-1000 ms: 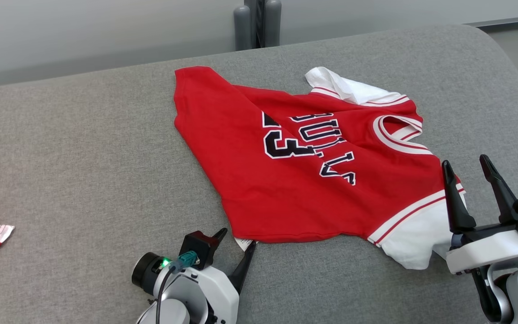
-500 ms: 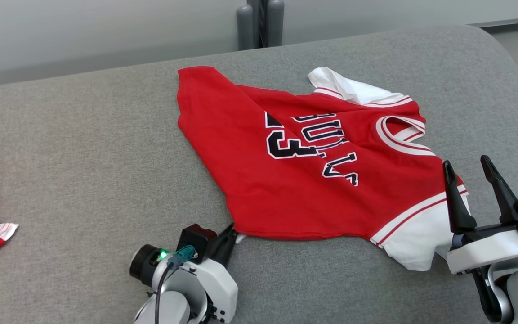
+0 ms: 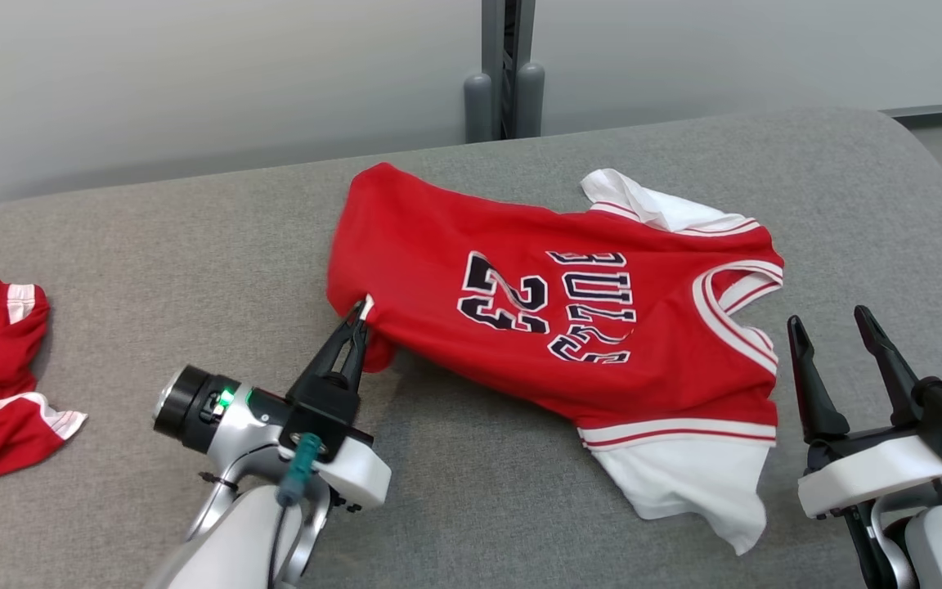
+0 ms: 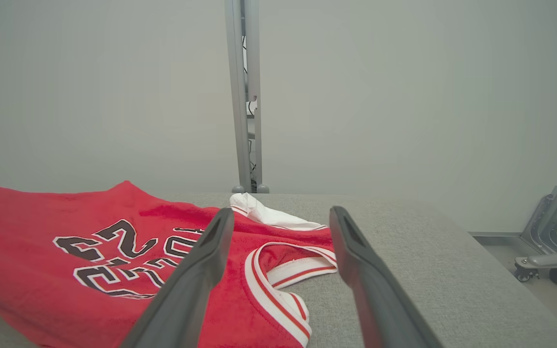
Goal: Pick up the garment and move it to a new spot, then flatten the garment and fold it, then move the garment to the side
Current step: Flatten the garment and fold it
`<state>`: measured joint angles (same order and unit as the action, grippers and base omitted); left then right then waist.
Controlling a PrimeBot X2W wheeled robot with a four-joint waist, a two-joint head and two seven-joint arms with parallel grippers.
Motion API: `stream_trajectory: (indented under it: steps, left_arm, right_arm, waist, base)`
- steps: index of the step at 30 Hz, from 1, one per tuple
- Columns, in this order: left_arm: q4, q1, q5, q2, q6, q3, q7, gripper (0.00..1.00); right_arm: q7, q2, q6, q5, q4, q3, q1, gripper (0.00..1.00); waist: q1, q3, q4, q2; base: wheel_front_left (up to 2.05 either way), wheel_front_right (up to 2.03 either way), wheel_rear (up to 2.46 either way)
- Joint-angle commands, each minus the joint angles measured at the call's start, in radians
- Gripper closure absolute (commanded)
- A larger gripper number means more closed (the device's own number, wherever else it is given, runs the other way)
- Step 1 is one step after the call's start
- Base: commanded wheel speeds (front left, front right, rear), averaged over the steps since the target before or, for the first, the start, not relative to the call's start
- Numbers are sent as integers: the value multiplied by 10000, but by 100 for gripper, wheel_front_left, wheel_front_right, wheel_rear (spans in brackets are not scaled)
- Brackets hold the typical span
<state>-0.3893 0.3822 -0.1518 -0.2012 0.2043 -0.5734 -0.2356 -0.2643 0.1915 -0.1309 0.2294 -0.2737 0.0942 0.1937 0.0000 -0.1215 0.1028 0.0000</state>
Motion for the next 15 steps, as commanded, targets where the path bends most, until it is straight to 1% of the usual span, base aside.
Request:
stream_trajectory:
  steps: [1, 2, 4, 6, 7, 8, 10, 13, 15]
  left_arm:
    - [263, 249, 672, -327, 351, -203, -89, 100]
    - [473, 275, 1078, -499, 571, -365, -106, 100]
    - [758, 352, 2036, -825, 818, -881, -85, 100]
    - [860, 434, 2848, -1067, 895, -1441, 136, 100]
    - [827, 459, 3213, -1143, 816, -1743, 306, 100]
    - [740, 496, 3528, -1181, 652, -2063, 496, 100]
    - [559, 478, 3700, -990, 292, -2547, 778, 100]
    - [-191, 445, 3927, -688, -529, -3371, 1241, 100]
    - [-848, 426, 3952, -444, -987, -3768, 1466, 100]
  right_arm:
    - [-15, 3, 2, -47, -24, -20, -139, 0]
    - [-15, -7, 2, -46, -32, -10, -154, 0]
    - [-15, -9, 2, -32, -47, 23, -152, 0]
    - [-15, -15, 1, -9, -60, 86, -147, 0]
    - [-15, -20, 2, -3, -64, 115, -144, 0]
    - [-15, -20, 2, 3, -66, 144, -138, 0]
    - [-15, -10, 2, 20, -66, 186, -119, 0]
    - [-15, 28, 2, 39, -86, 273, -54, 0]
    - [-15, 69, 2, 77, -116, 321, 33, 0]
  waist:
    - [0, 90, -78, 0]
    - [0, 106, -96, 0]
    - [0, 117, -128, 0]
    - [0, 102, -141, 0]
    - [0, 91, -139, 0]
    - [0, 76, -133, 0]
    - [0, 33, -117, 0]
    - [0, -28, -45, 0]
    - [0, -57, 30, 0]
  base:
    - [0, 0, 0]
    - [0, 0, 0]
    - [0, 0, 0]
    - [0, 0, 0]
    - [0, 0, 0]
    - [0, 0, 0]
    - [0, 0, 0]
    - [0, 0, 0]
    - [0, 0, 0]
